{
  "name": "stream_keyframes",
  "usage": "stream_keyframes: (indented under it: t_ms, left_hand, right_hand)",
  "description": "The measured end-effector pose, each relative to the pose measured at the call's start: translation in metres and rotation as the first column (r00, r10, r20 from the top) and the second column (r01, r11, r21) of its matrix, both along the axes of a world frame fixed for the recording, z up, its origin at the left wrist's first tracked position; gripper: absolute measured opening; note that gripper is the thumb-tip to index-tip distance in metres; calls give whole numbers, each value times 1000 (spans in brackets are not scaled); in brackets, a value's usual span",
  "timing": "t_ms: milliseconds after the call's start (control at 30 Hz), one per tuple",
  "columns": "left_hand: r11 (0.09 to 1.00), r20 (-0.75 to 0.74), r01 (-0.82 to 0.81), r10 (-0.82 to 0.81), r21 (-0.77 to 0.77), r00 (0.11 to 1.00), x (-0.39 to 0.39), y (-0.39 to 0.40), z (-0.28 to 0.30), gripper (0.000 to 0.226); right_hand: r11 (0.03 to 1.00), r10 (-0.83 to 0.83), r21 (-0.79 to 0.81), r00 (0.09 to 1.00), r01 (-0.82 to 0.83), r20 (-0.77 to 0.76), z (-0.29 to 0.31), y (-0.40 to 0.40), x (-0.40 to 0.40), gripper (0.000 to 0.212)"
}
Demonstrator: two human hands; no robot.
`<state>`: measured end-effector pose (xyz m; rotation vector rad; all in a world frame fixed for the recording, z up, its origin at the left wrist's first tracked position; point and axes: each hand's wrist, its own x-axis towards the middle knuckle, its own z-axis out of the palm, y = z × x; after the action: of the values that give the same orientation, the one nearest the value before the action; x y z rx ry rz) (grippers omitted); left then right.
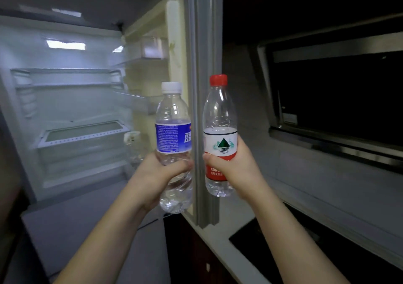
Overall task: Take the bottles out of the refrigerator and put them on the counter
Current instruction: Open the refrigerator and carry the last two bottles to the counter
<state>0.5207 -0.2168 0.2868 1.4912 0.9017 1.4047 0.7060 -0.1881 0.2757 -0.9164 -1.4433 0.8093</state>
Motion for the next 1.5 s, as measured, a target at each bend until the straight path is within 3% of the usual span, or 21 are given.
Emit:
stream_keyframes:
  t_ms: [200, 367, 667, 1033, 1400, 1500]
  left_hand:
    - [994, -25, 106, -106, 0, 994, 70, 1, -1, 28]
    - [964, -15, 265, -265, -14, 964, 124, 5, -1, 12]
    - [840, 6, 541, -541, -54, 841, 215, -1, 1, 13]
    - [506, 42, 860, -860, -72, 509, 327, -72, -18, 18]
    - [170, -45, 985, -984, -16, 170, 435, -216, -31, 19]
    - [134, -41, 990, -990, -44, 133, 470, -266, -39, 17]
  right_hand:
    - [989, -150, -5, 989, 150, 3, -4, -30, 68, 53]
    - [957, -290, -2, 957, 290, -1, -7, -58, 116, 54]
    - [818, -575, 4, 818, 575, -1, -11, -127, 183, 49]
    - [484, -875, -16, 484, 875, 11, -30, -261, 242, 46]
    - [162, -987, -46, 162, 986, 7, -47, -425, 291, 51]
    - [93, -996, -58, 94, 994, 8, -53, -479, 313, 48]
